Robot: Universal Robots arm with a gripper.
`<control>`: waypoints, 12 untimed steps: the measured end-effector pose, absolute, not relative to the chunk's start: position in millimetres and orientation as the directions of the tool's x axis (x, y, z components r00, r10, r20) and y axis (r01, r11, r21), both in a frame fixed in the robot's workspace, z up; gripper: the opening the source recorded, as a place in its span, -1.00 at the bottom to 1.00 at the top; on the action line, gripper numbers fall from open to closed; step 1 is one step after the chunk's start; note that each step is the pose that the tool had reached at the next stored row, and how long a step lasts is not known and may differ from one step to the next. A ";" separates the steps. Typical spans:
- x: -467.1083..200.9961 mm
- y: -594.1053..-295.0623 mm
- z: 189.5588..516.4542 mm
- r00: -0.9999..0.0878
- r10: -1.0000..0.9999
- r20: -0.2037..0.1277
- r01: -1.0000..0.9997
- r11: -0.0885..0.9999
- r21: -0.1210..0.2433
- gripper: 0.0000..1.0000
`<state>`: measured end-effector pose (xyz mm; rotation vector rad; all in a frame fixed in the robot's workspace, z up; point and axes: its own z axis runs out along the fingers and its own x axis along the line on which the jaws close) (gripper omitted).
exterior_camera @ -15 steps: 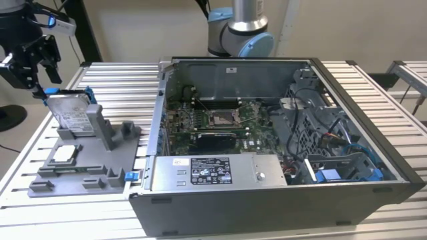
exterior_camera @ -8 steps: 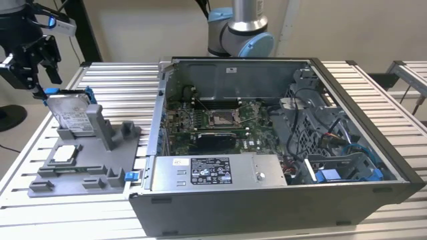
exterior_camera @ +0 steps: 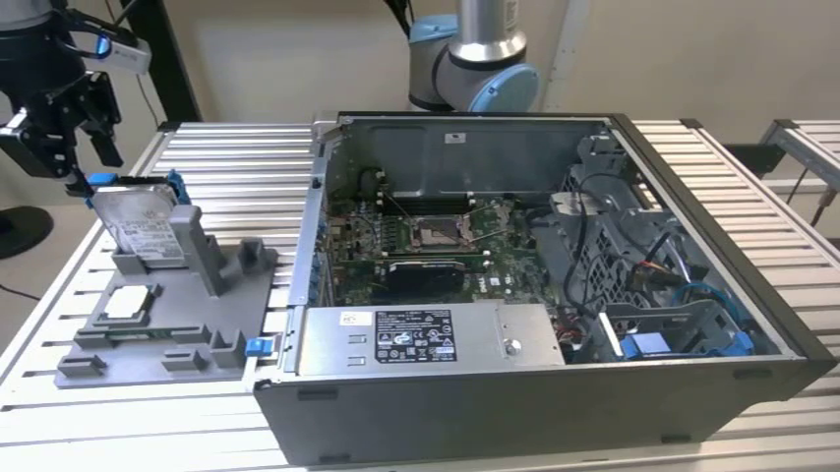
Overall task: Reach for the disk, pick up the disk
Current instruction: 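Pick up the disk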
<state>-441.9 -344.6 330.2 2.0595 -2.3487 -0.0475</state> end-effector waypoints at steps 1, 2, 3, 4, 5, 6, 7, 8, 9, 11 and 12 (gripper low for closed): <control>-441.9 -344.6 329.9 -0.131 -0.991 -0.007 -0.991 0.130 0.034 1.00; -441.9 -344.7 329.7 -0.131 -0.991 -0.007 -0.991 0.130 0.034 1.00; -441.9 -344.7 329.3 -0.131 -0.991 -0.007 -0.991 0.130 0.034 1.00; -441.9 -344.6 329.1 -0.131 -0.991 -0.007 -0.991 0.130 0.034 1.00; -441.9 -344.7 328.7 -0.131 -0.991 -0.007 -0.991 0.130 0.034 1.00; -441.9 -344.7 328.4 -0.131 -0.991 -0.007 -0.991 0.130 0.034 1.00; -441.9 -344.7 327.9 -0.131 -0.991 -0.007 -0.991 0.130 0.034 1.00; -441.9 -344.6 327.2 -0.131 -0.991 -0.007 -0.991 0.130 0.034 1.00; -441.9 -344.7 326.5 -0.131 -0.991 -0.007 -0.991 0.130 0.034 1.00; -442.0 -344.6 324.6 -0.129 -0.992 -0.007 -0.991 0.129 0.034 1.00; -441.9 -344.6 323.4 -0.128 -0.992 -0.007 -0.991 0.128 0.034 1.00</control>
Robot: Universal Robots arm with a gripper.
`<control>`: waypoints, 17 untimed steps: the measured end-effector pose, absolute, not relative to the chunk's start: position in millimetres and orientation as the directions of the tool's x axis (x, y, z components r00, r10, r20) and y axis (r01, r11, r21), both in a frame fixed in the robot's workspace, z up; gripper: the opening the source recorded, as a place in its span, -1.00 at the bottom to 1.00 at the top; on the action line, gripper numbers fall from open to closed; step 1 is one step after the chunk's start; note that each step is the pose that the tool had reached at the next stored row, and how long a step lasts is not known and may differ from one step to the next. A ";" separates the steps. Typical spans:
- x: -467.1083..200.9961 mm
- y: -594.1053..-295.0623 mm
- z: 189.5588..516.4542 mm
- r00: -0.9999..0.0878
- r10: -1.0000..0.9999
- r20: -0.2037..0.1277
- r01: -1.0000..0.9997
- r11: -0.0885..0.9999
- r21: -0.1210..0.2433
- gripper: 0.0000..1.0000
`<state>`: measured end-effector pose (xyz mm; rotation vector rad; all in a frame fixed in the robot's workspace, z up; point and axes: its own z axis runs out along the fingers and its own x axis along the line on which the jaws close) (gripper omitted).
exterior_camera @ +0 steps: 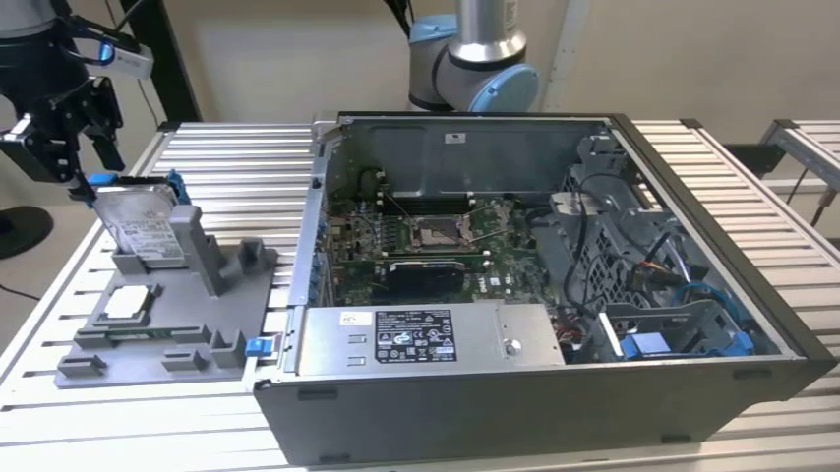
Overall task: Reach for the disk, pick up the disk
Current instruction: 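Pick up the disk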
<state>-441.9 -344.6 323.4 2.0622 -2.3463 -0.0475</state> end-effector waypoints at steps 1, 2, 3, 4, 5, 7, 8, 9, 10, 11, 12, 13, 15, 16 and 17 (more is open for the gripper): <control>-441.9 -344.6 322.2 -0.128 -0.992 -0.007 -0.991 0.127 0.034 1.00; -441.9 -344.5 320.8 -0.127 -0.992 -0.007 -0.991 0.126 0.034 1.00; -441.9 -344.2 319.3 -0.126 -0.992 -0.007 -0.991 0.126 0.034 1.00; -441.9 -343.9 317.6 -0.125 -0.992 -0.007 -0.992 0.125 0.034 1.00; -441.9 -343.5 315.7 -0.124 -0.992 -0.007 -0.992 0.124 0.034 1.00; -441.9 -342.5 312.1 -0.122 -0.993 -0.007 -0.992 0.122 0.034 1.00; -441.9 -341.9 310.3 -0.121 -0.993 -0.007 -0.992 0.120 0.034 1.00; -441.9 -341.4 308.5 -0.120 -0.993 -0.007 -0.992 0.119 0.034 1.00; -441.9 -340.9 306.6 -0.118 -0.993 -0.007 -0.992 0.118 0.034 1.00; -441.9 -340.5 304.9 -0.118 -0.993 -0.007 -0.993 0.117 0.034 1.00; -441.9 -340.3 303.1 -0.117 -0.993 -0.007 -0.993 0.116 0.034 1.00; -441.8 -340.0 301.1 -0.116 -0.993 -0.007 -0.993 0.116 0.034 1.00; -441.9 -339.6 297.6 -0.114 -0.993 -0.007 -0.993 0.114 0.034 1.00; -441.9 -339.4 295.8 -0.114 -0.993 -0.008 -0.993 0.113 0.034 1.00; -441.9 -339.2 294.0 -0.113 -0.994 -0.008 -0.993 0.113 0.034 1.00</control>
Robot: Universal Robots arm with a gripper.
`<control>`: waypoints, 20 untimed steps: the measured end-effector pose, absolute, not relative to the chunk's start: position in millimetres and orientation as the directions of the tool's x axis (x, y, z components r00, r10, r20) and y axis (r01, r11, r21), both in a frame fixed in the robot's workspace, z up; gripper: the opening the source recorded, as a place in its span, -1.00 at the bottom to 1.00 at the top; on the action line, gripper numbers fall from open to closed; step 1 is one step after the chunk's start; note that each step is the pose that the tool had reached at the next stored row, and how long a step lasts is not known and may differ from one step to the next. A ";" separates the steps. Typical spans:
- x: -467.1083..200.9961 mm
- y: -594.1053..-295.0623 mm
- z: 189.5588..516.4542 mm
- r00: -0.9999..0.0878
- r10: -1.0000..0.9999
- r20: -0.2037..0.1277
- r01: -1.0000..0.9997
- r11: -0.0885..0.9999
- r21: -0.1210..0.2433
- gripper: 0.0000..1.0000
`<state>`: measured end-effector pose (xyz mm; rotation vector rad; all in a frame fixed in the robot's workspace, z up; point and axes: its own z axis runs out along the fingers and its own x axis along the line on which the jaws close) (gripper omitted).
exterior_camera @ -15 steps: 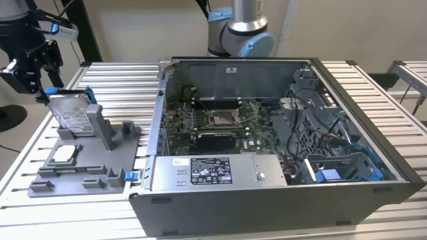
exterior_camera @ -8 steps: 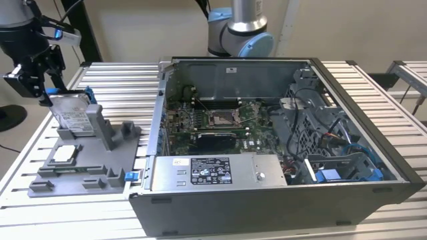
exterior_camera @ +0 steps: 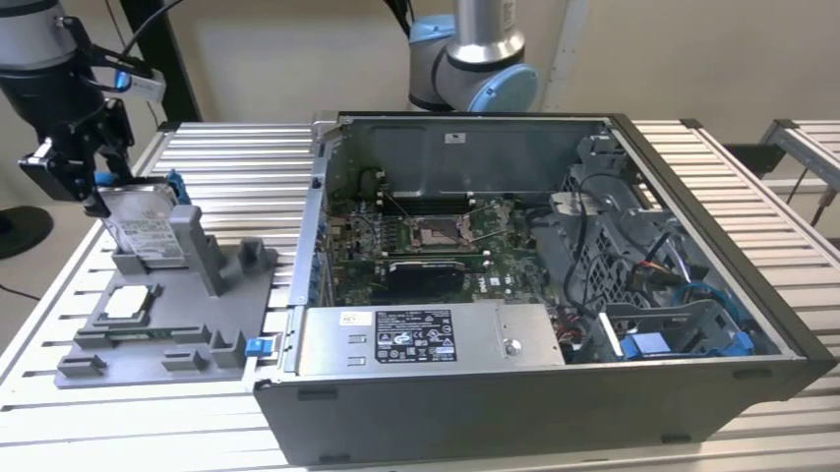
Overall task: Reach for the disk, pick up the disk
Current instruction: 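Pick up the disk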
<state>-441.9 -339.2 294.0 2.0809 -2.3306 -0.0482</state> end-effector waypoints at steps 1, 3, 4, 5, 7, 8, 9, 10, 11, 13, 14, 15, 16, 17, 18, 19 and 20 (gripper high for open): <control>-441.9 -339.0 292.4 -0.112 -0.994 -0.008 -0.993 0.112 0.034 1.00; -441.9 -338.7 289.1 -0.111 -0.994 -0.009 -0.993 0.111 0.034 1.00; -441.9 -338.5 287.7 -0.110 -0.994 -0.010 -0.993 0.110 0.034 1.00; -441.9 -338.4 286.3 -0.110 -0.994 -0.011 -0.993 0.109 0.034 1.00; -441.9 -338.1 283.5 -0.108 -0.994 -0.012 -0.994 0.108 0.034 1.00; -441.9 -338.0 282.2 -0.108 -0.994 -0.013 -0.994 0.107 0.034 1.00; -441.9 -337.8 281.0 -0.107 -0.994 -0.014 -0.994 0.107 0.034 1.00; -441.9 -337.7 279.9 -0.107 -0.994 -0.016 -0.994 0.106 0.034 1.00; -441.9 -337.6 278.8 -0.106 -0.994 -0.017 -0.994 0.106 0.034 1.00; -441.9 -337.5 276.7 -0.106 -0.994 -0.021 -0.994 0.105 0.034 1.00; -441.9 -337.5 275.6 -0.105 -0.994 -0.023 -0.994 0.104 0.035 1.00; -441.9 -337.5 274.7 -0.105 -0.994 -0.025 -0.994 0.104 0.035 1.00; -441.9 -337.4 273.8 -0.105 -0.994 -0.027 -0.994 0.104 0.035 1.00; -441.9 -337.4 272.9 -0.105 -0.994 -0.028 -0.994 0.104 0.035 1.00; -441.9 -337.4 272.1 -0.104 -0.994 -0.029 -0.994 0.103 0.035 1.00; -441.9 -337.4 271.4 -0.104 -0.994 -0.029 -0.994 0.103 0.035 1.00; -441.8 -337.4 270.7 -0.104 -0.994 -0.029 -0.994 0.103 0.035 1.00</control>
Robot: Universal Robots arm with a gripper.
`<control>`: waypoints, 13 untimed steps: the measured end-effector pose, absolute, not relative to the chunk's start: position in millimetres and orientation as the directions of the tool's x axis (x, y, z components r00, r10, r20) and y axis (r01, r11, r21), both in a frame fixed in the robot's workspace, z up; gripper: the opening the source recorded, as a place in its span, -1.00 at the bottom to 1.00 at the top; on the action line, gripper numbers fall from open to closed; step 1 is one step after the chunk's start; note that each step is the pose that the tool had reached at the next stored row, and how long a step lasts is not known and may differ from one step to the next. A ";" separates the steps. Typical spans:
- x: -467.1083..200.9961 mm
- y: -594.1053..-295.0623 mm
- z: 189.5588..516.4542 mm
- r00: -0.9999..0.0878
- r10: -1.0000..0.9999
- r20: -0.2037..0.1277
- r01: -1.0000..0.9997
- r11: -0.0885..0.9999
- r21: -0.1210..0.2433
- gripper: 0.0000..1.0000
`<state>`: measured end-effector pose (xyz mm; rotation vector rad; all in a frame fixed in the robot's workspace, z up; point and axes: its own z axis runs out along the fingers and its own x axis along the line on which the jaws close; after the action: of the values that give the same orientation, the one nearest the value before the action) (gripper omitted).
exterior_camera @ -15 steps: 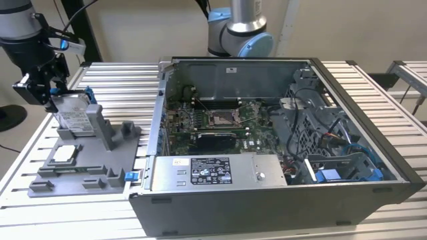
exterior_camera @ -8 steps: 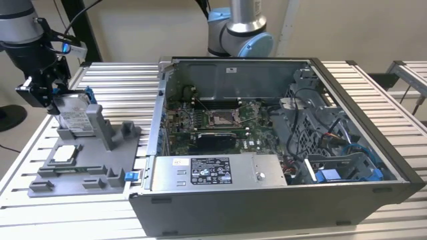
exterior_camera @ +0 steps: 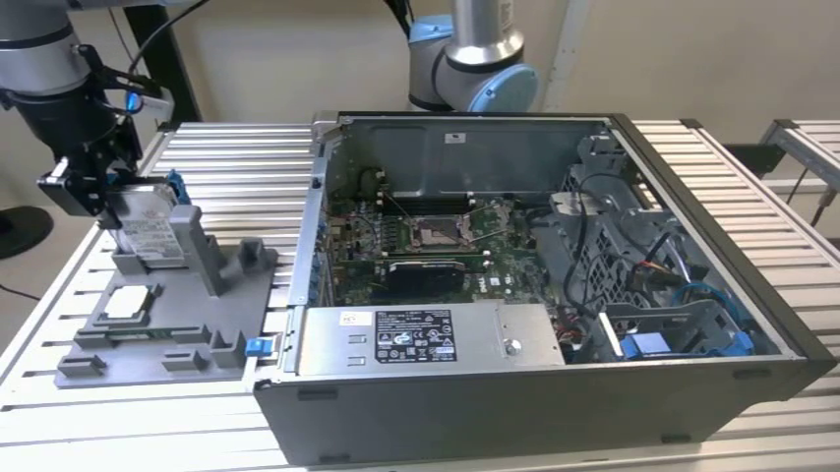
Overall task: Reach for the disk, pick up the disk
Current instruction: 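Pick up the disk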
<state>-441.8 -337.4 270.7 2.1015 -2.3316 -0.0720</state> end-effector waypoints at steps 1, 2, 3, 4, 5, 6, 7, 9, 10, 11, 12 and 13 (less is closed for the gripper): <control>-441.8 -337.4 270.1 -0.104 -0.994 -0.029 -0.994 0.103 0.035 1.00; -441.8 -337.4 269.8 -0.104 -0.994 -0.029 -0.994 0.103 0.035 1.00; -441.8 -337.5 269.8 -0.104 -0.994 -0.029 -0.994 0.103 0.036 1.00; -441.8 -337.4 269.8 -0.104 -0.994 -0.029 -0.994 0.103 0.036 1.00; -441.8 -337.5 269.7 -0.104 -0.994 -0.029 -0.994 0.103 0.036 1.00; -441.7 -337.5 269.6 -0.104 -0.994 -0.029 -0.994 0.103 0.035 1.00; -441.7 -337.6 269.6 -0.104 -0.994 -0.029 -0.994 0.103 0.035 1.00; -441.7 -337.6 269.6 -0.104 -0.994 -0.029 -0.994 0.103 0.035 1.00; -441.7 -337.6 269.5 -0.104 -0.994 -0.029 -0.994 0.103 0.035 1.00; -441.7 -337.6 269.5 -0.104 -0.994 -0.029 -0.994 0.103 0.035 1.00; -441.7 -337.7 269.5 -0.104 -0.994 -0.029 -0.994 0.103 0.035 1.00; -441.7 -337.7 269.6 -0.104 -0.994 -0.029 -0.994 0.103 0.035 -1.00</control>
<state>-441.7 -337.7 269.6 2.1017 -2.3315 -0.0721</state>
